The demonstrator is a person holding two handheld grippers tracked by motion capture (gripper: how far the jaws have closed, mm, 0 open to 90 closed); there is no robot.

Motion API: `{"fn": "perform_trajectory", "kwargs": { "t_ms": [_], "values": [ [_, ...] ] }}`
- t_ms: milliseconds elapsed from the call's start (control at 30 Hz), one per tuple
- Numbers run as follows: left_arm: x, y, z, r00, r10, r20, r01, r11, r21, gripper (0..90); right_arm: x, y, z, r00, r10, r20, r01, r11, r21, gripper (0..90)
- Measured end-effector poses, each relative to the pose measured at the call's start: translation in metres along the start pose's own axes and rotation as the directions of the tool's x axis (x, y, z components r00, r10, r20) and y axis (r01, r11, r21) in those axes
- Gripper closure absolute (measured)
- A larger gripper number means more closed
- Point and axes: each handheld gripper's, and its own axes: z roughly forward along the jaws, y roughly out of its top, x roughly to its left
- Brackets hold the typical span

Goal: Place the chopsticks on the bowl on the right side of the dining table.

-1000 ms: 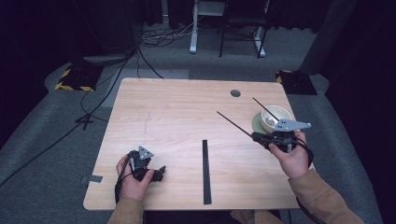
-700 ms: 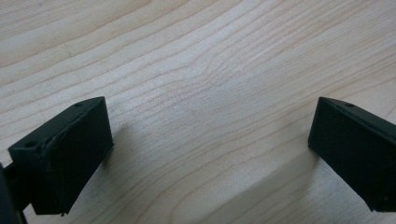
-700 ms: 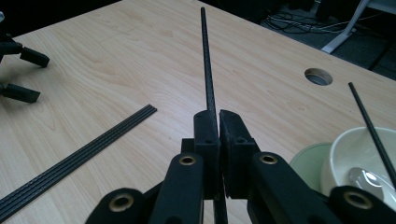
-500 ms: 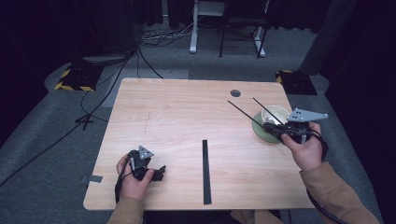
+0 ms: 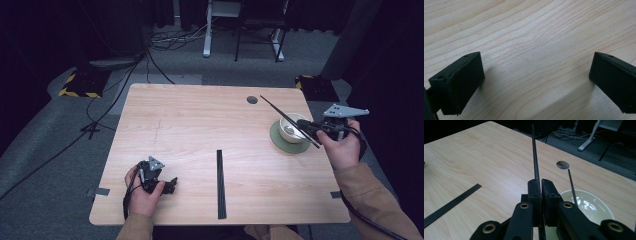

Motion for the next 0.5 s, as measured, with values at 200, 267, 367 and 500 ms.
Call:
{"fn": "perform_trajectory", "kwargs": {
  "t_ms": [200,267,367,500],
  "values": [
    [0.000,0.000,0.000,1.0000,0.000,0.000,0.000,1.0000,0.000,0.0,-0.017,0.000,-0.003,0.9998,0.005,0.021,-0.005,1.000,0.004,86.5],
    [0.000,0.000,0.000,1.0000,0.000,0.000,0.000,1.0000,0.001,0.0,-0.022,0.000,-0.003,0.9996,0.004,0.027,-0.004,1.000,0.007,86.6],
    [0.000,0.000,0.000,1.0000,0.000,0.001,0.000,1.0000,0.002,0.0,-0.031,-0.001,-0.004,0.9992,0.001,0.039,-0.001,1.000,0.012,86.6],
    [0.000,0.000,0.000,1.0000,0.001,0.002,-0.001,1.0000,0.001,0.0,-0.039,-0.001,-0.005,0.9986,0.003,0.052,-0.004,1.000,0.016,86.6]
  ]
}}
